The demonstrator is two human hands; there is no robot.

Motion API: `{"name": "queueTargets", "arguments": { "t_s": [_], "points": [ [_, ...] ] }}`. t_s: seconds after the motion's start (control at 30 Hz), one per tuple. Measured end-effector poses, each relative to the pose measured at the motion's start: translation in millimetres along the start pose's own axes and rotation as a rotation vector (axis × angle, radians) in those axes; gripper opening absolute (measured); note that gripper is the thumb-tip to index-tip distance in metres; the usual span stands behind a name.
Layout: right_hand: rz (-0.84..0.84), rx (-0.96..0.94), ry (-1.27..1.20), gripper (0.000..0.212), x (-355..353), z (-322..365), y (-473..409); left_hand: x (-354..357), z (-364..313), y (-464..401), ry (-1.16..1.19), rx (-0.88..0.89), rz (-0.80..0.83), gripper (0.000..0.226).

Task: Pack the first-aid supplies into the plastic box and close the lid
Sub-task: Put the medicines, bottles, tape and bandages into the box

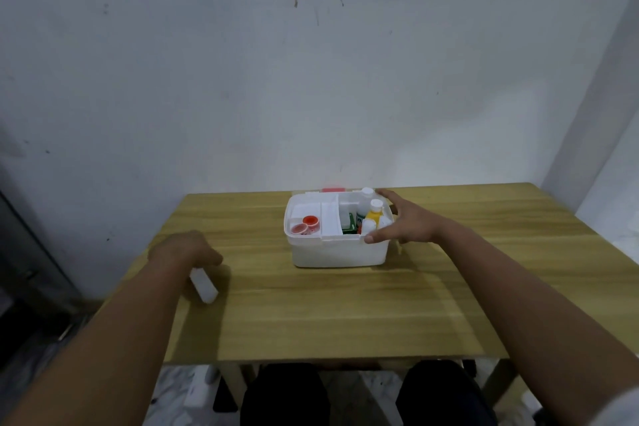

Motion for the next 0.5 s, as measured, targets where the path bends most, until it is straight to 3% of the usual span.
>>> {"name": "queueTargets", "arguments": {
  "t_s": [0.07, 0.13, 0.2, 0.27, 0.4, 0.5],
  "points": [
    [-0.004, 0.004, 0.001, 0.123, 0, 1, 1, 16, 14, -2, -0.027, -0.03, 0.114, 0.054],
    [-0.005, 0.008, -0.003, 0.122, -1, 1, 1, 18, 15, -4, -0.036, -0.001, 0.115, 0.064],
    [-0.009, 0.009, -0.002, 0.122, -1, 2, 0, 9, 10, -1, 0.017, 0.01, 0.031, 0.045],
    [-0.008, 0.008, -0.007, 0.123, -2, 3, 1, -3, 0, -6, 0.149, 0.045, -0.062, 0.03],
    [-0.003, 0.014, -0.011, 0.125, -1, 1, 1, -39, -49, 4, 0.559, 0.201, -0.158, 0.027],
    [0.0, 0.009, -0.002, 0.127, -1, 2, 0, -77, -104, 33, 0.712, 0.322, -0.193, 0.022]
  ]
}}
Point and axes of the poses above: each hand's wrist, its own y-axis away from the middle knuckle, its own x-axis out of the palm, z = x × y, the point moved 10 cm from there along -y, towards the middle knuckle, and after that the axes turned 2 degrees about y, right-handed, at the moved point
